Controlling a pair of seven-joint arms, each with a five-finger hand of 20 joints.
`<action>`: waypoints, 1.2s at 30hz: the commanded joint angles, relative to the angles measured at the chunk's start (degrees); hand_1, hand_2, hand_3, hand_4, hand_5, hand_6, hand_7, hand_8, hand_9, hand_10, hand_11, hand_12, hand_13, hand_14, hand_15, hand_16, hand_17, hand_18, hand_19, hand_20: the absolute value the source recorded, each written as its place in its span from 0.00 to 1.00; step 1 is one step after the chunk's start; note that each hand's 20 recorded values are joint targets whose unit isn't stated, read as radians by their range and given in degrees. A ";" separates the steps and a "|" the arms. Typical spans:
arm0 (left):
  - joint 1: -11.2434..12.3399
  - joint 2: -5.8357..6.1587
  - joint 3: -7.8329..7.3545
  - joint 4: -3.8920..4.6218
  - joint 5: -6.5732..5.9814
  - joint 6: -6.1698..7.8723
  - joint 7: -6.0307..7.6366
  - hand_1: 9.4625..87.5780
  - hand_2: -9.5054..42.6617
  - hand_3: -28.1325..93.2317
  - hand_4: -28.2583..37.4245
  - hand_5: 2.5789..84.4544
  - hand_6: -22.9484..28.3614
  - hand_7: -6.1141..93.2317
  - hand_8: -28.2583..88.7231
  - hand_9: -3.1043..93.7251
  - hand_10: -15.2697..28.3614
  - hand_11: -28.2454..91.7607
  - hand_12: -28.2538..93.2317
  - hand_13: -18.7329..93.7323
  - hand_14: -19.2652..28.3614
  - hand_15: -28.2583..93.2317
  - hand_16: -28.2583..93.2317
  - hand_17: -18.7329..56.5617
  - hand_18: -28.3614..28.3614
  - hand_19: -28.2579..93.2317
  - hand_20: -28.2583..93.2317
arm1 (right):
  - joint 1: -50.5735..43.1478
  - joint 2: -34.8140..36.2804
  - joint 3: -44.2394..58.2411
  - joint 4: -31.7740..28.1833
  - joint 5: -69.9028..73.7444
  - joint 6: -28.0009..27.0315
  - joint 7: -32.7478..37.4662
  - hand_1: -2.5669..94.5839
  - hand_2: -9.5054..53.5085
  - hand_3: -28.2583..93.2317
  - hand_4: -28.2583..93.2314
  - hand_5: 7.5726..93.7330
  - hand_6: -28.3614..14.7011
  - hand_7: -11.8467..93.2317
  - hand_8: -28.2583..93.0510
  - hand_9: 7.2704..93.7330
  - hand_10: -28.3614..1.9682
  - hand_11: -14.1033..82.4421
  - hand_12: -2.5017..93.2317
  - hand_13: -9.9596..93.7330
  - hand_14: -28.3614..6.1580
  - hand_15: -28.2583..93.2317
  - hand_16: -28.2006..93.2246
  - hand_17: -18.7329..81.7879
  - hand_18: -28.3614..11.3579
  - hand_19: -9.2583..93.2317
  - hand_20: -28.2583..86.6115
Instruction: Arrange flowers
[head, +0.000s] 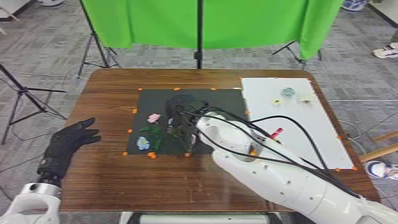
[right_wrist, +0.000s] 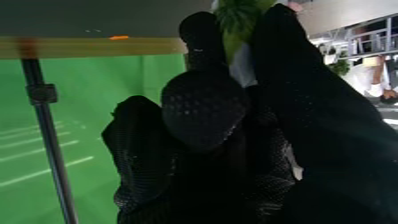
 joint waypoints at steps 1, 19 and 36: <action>0.59 -0.48 -0.15 -0.06 0.18 -0.67 -0.72 0.22 0.36 0.74 0.00 0.49 0.56 0.18 0.19 0.52 0.68 0.42 0.34 0.55 0.82 0.45 0.22 0.39 0.75 0.40 0.42 | -0.03 0.20 1.71 -0.87 -1.24 -5.99 -0.79 0.57 0.00 0.74 0.08 0.72 0.73 0.36 0.27 0.73 0.57 0.32 0.25 0.92 0.79 0.73 0.52 0.76 0.38 1.00 0.74; 1.34 -0.77 -0.38 -0.54 0.27 -0.41 -0.83 0.22 0.36 0.74 0.00 0.49 0.56 0.18 0.19 0.51 0.68 0.42 0.33 0.55 0.82 0.45 0.22 0.39 0.74 0.40 0.42 | 0.34 1.12 5.16 -4.44 1.55 -8.35 -0.56 0.43 0.00 0.81 0.07 0.62 0.75 0.30 0.14 0.70 0.51 0.29 0.23 0.93 0.76 0.71 0.51 0.76 0.36 1.00 0.73; 2.80 -0.59 -1.88 -1.50 0.37 0.11 -1.19 0.23 0.38 0.73 0.00 0.48 0.56 0.18 0.18 0.51 0.68 0.42 0.33 0.55 0.81 0.45 0.21 0.39 0.75 0.39 0.42 | -4.83 16.11 27.48 -11.44 5.33 0.30 14.79 0.28 0.00 0.76 0.11 0.49 0.61 0.20 0.18 0.59 0.35 0.24 0.24 0.85 0.58 0.70 0.51 0.69 0.26 1.00 0.68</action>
